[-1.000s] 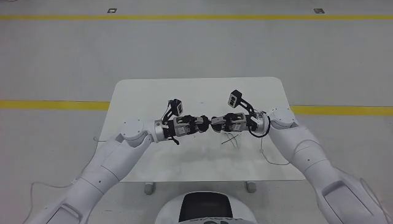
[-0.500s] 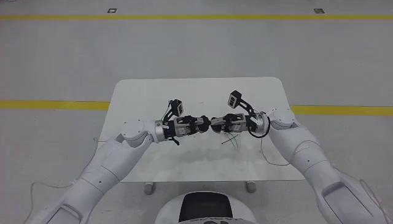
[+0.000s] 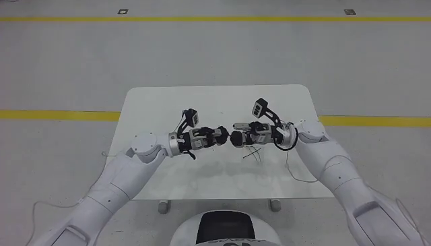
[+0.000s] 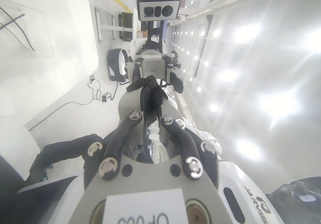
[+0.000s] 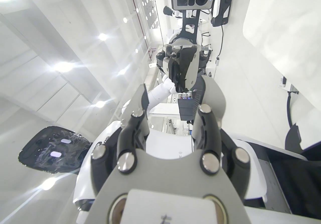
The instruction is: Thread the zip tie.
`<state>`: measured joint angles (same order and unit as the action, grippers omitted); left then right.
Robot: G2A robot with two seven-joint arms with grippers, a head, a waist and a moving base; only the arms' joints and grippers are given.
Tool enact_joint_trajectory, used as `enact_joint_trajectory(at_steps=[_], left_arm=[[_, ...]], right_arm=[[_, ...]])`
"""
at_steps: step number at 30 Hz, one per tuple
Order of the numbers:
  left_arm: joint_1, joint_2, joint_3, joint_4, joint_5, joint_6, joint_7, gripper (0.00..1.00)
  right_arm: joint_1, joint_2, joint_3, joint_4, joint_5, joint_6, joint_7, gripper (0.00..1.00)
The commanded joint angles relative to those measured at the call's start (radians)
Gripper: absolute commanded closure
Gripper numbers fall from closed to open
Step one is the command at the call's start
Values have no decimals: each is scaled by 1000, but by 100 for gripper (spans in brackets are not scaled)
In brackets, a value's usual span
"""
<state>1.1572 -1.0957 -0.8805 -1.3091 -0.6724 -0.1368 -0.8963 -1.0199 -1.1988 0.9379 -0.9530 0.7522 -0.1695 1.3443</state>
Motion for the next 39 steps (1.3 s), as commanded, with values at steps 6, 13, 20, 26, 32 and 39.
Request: enact_joint_trajectory(at_steps=[6, 13, 20, 26, 32, 39], left_arm=[[21, 7, -20, -5, 57, -148, -5, 100], [19, 7, -15, 3, 141, -161, 65, 100], [42, 7, -39, 18, 280, -203, 182, 100], [107, 14, -157, -15, 240, -203, 152, 100], [171, 10, -275, -32, 186, -203, 78, 100], [171, 10, -275, -32, 186, -203, 78, 100]], right_arm=[[-10, 3, 12, -12, 6, 1, -5, 0], [-10, 3, 12, -12, 6, 1, -5, 0], [-10, 3, 12, -12, 6, 1, -5, 0], [-10, 3, 12, -12, 6, 1, -5, 0], [-10, 12, 28, -41, -81, -6, -101, 0], [-5, 58, 40, -248, -568, 180, -378, 0]])
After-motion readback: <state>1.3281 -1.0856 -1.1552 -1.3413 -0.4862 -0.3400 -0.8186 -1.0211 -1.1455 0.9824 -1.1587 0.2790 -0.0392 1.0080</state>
